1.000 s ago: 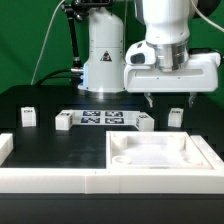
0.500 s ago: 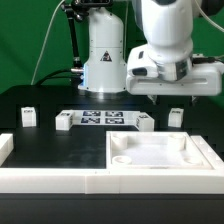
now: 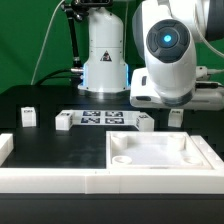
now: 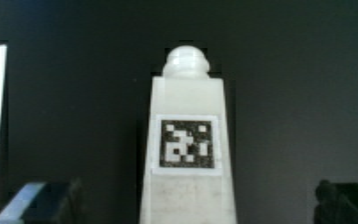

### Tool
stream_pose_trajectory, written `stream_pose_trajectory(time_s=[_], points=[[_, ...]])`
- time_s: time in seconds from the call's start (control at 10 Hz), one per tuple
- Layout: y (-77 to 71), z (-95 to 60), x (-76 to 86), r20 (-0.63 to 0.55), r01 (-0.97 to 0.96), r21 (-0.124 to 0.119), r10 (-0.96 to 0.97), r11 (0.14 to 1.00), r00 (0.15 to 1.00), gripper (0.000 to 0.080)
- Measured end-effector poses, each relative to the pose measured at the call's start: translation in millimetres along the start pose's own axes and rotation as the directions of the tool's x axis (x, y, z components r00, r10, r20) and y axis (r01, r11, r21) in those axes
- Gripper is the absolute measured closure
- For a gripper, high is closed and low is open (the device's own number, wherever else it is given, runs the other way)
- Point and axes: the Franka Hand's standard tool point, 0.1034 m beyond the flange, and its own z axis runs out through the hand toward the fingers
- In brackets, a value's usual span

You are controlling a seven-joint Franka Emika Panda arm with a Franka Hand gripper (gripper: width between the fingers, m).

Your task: Assemble one leg

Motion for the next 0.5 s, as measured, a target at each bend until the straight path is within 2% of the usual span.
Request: stream_pose_trajectory(time_s=[0.2, 0.5], points=[[3.3, 15.4, 0.9, 0.03, -0.015, -0.009, 0.015, 1.0, 0.999, 0.015], [7.7, 26.2, -1.9, 0.05, -0.022, -0.017, 0.023, 1.0, 0.998, 0.015]])
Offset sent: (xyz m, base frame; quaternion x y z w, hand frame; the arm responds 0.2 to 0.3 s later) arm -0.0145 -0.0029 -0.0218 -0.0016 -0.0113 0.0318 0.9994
